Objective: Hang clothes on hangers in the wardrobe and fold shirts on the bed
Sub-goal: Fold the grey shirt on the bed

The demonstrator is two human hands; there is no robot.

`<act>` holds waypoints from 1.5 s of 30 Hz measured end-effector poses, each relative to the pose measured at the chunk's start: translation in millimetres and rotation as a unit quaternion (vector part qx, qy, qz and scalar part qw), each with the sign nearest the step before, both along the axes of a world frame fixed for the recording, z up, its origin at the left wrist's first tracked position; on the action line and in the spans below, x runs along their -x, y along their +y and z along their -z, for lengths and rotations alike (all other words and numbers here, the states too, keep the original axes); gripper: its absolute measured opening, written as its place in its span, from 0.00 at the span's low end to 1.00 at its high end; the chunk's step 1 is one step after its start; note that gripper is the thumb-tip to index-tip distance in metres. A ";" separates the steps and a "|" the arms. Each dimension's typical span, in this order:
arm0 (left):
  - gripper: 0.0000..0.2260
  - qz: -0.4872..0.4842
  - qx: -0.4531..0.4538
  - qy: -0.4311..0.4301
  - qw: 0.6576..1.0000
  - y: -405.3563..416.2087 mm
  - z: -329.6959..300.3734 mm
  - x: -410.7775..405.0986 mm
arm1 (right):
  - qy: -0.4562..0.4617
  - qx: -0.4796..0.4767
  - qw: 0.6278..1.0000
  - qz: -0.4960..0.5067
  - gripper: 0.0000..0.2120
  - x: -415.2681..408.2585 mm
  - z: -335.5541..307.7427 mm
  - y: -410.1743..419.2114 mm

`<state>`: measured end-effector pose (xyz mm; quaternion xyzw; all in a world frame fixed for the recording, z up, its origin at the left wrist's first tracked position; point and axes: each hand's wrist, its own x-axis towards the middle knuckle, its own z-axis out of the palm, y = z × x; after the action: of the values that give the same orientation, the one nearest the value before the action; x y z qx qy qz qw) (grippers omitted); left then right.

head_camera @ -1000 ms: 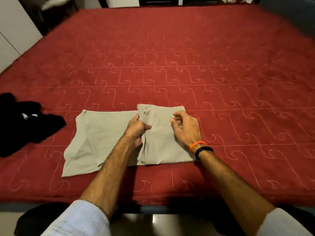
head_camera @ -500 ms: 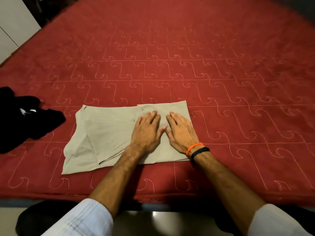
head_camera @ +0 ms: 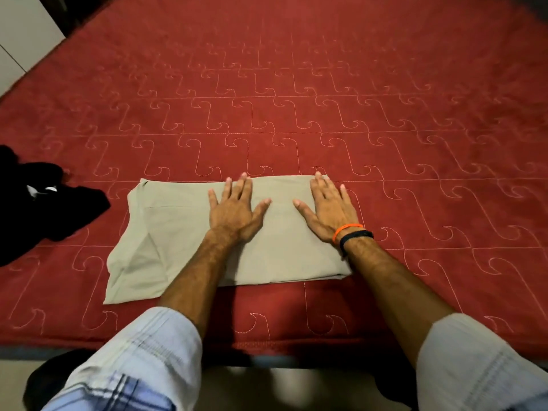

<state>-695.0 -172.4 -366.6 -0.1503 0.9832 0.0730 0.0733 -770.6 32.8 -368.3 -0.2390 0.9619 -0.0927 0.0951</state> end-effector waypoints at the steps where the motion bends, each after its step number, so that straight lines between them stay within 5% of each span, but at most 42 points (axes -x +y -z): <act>1: 0.34 -0.022 0.002 -0.011 1.000 -7.4 -0.8 -0.2 | -0.004 -0.003 1.000 0.016 0.39 1.1 -0.4 1.8; 4: 0.32 -0.072 0.033 0.004 0.997 -6.8 -7.0 -3.8 | 0.043 -0.001 0.998 0.051 0.41 -8.2 0.2 -3.6; 7: 0.29 0.019 0.023 0.125 0.992 29.6 -8.1 -19.6 | 0.070 0.028 0.996 -0.035 0.42 -32.5 3.1 -13.8; 9: 0.30 0.071 0.004 0.116 0.991 45.0 -0.4 -34.7 | 0.046 0.040 0.996 -0.063 0.43 -45.2 7.9 -9.9; 14: 0.32 0.021 0.017 0.061 0.998 19.5 9.3 -61.9 | 0.044 0.078 0.996 0.021 0.38 -44.5 11.6 27.1; 19: 0.30 0.011 -0.002 0.078 0.997 30.8 -10.0 -58.6 | 0.101 0.232 0.956 0.150 0.24 -54.6 -6.6 30.0; 24: 0.23 0.037 -0.109 0.178 0.977 56.6 -23.9 -55.8 | -0.044 0.249 0.924 0.287 0.24 -49.2 -23.5 20.3; 28: 0.18 0.014 -0.201 0.204 0.958 60.1 -33.7 -48.0 | -0.206 0.273 0.872 0.351 0.15 -36.0 -37.7 21.9; 32: 0.15 -0.105 -0.366 0.181 0.907 57.2 -43.0 -39.6 | -0.219 0.330 0.867 0.300 0.07 -39.2 -44.8 18.2; 36: 0.12 -0.219 -0.587 0.158 0.763 54.1 -58.1 -36.5 | -0.265 0.401 0.842 0.244 0.16 -41.0 -49.0 4.4; 38: 0.17 -0.238 -0.639 0.139 0.718 52.0 -70.6 -39.3 | -0.237 0.393 0.867 0.195 0.20 -46.2 -61.7 -8.5; 42: 0.25 -0.240 -0.659 0.123 0.702 25.7 -90.4 -46.7 | -0.253 0.372 0.891 0.061 0.23 -63.8 -91.7 -43.1; 45: 0.10 -0.245 -0.610 0.142 0.740 -2.5 -93.4 -54.1 | -0.419 0.470 0.777 0.029 0.11 -80.2 -103.7 -68.2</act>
<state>-640.9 -174.9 -273.1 -0.2968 0.6569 0.6930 -0.0119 -690.4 -35.4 -264.5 -0.1640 0.6708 -0.6264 0.3616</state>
